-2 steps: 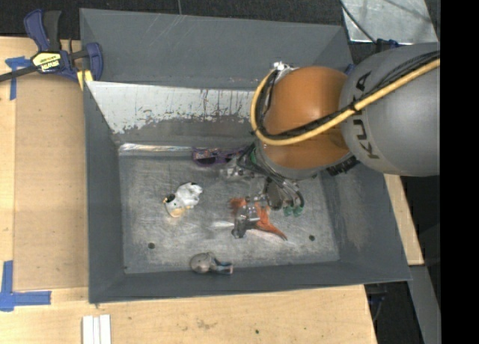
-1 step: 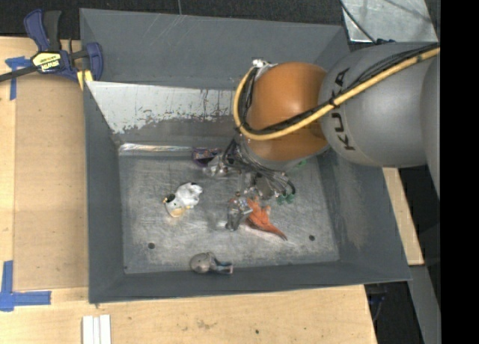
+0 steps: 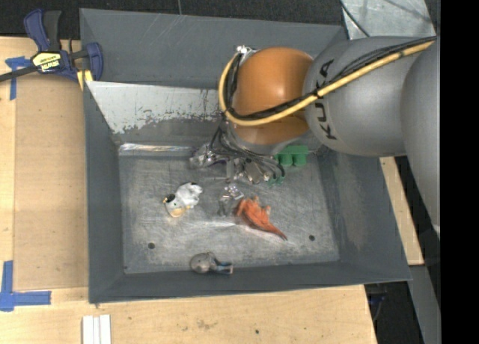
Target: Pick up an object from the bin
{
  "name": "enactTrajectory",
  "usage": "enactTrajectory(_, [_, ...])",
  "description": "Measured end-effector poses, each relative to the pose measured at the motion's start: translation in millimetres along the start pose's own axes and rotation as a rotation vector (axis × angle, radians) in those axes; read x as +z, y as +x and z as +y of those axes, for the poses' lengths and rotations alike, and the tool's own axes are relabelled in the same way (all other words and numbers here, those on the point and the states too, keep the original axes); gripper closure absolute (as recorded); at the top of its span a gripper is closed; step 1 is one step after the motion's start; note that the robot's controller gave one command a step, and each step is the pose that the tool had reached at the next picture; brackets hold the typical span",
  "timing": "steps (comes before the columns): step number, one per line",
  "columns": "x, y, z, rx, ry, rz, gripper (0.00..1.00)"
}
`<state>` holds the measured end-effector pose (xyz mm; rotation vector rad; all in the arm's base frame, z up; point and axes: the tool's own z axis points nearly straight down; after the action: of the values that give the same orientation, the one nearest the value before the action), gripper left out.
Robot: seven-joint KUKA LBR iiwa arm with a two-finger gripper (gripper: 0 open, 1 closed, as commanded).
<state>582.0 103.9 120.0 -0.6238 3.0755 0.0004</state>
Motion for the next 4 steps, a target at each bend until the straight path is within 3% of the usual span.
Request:
enactTrajectory(1, [25, 15.2, 35, 0.114, 0.001, -0.003, 0.00])
enactTrajectory(2, [44, 66.1, 75, 0.078, 0.000, -0.019, 1.00])
enactTrajectory(3, [44, 66.1, 75, 0.079, 0.000, -0.019, 1.00])
enactTrajectory(4, [20, 70.8, 79, 0.102, -0.001, -0.001, 1.00])
